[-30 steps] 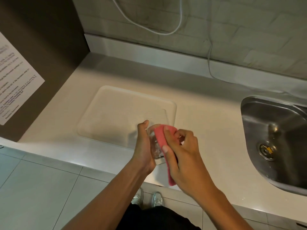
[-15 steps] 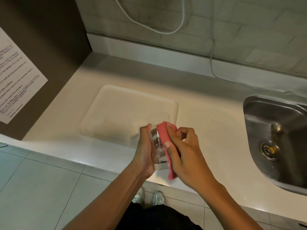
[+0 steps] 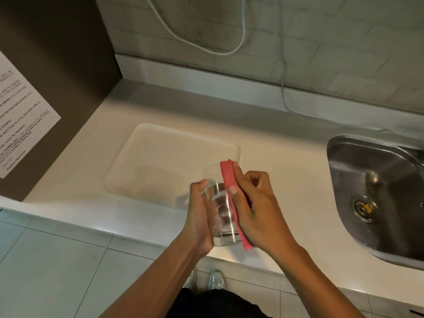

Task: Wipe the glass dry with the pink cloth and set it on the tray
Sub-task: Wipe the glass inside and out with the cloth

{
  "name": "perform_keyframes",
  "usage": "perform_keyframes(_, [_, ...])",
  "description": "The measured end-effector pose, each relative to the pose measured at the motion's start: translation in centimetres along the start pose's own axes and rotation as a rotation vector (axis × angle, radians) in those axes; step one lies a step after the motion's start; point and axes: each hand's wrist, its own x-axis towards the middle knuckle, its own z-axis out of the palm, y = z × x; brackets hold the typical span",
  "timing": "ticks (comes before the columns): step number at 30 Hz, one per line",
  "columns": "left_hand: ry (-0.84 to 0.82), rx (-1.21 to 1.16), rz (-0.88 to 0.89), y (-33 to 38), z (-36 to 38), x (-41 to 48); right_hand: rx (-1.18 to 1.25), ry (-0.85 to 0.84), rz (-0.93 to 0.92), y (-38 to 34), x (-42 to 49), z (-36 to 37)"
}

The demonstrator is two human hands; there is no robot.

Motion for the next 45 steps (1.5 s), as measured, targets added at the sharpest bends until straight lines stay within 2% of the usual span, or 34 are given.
perform_keyframes(4, [-0.038,0.093,0.059,0.5,0.8,-0.3,0.005,0.035,-0.012,0.0,-0.6,0.1])
perform_keyframes(13, [0.021,0.201,0.162,0.7,1.0,0.2,-0.096,0.075,-0.009,-0.6,0.2,0.4])
perform_keyframes(18, [0.099,0.169,0.087,1.3,1.1,0.4,-0.241,0.063,-0.118,-1.6,-0.5,0.9])
perform_keyframes(21, [0.164,0.086,0.047,1.3,0.7,0.4,-0.131,0.011,-0.115,-0.8,-2.5,1.2])
perform_keyframes(23, [0.145,0.112,0.057,0.9,0.4,0.2,-0.011,-0.029,-0.064,-0.1,-2.5,0.8])
perform_keyframes(25, [0.119,0.144,0.067,0.2,0.7,-0.1,0.046,0.006,0.007,0.3,-1.0,0.5])
perform_keyframes(28, [0.104,0.142,0.038,-0.4,1.3,0.0,0.002,0.072,0.021,-0.5,0.8,0.8])
perform_keyframes(32, [0.096,0.129,0.024,0.5,0.3,0.5,-0.151,0.039,-0.196,-0.4,-2.4,1.8])
perform_keyframes(35, [0.096,0.147,0.007,-0.3,0.2,0.2,0.001,0.004,-0.04,0.4,-1.9,1.0])
perform_keyframes(37, [0.103,0.141,-0.035,-1.0,0.6,0.2,0.039,0.042,0.059,0.5,0.2,0.7])
perform_keyframes(40, [0.074,0.119,-0.033,-0.5,0.6,0.5,-0.011,0.072,-0.032,-0.7,0.2,0.9])
perform_keyframes(42, [0.087,0.085,-0.019,0.6,0.2,0.8,-0.001,0.032,-0.117,-0.3,-1.8,1.2])
perform_keyframes(45, [0.086,0.104,-0.033,0.6,-0.1,1.0,0.083,-0.006,-0.072,0.2,-2.4,0.8])
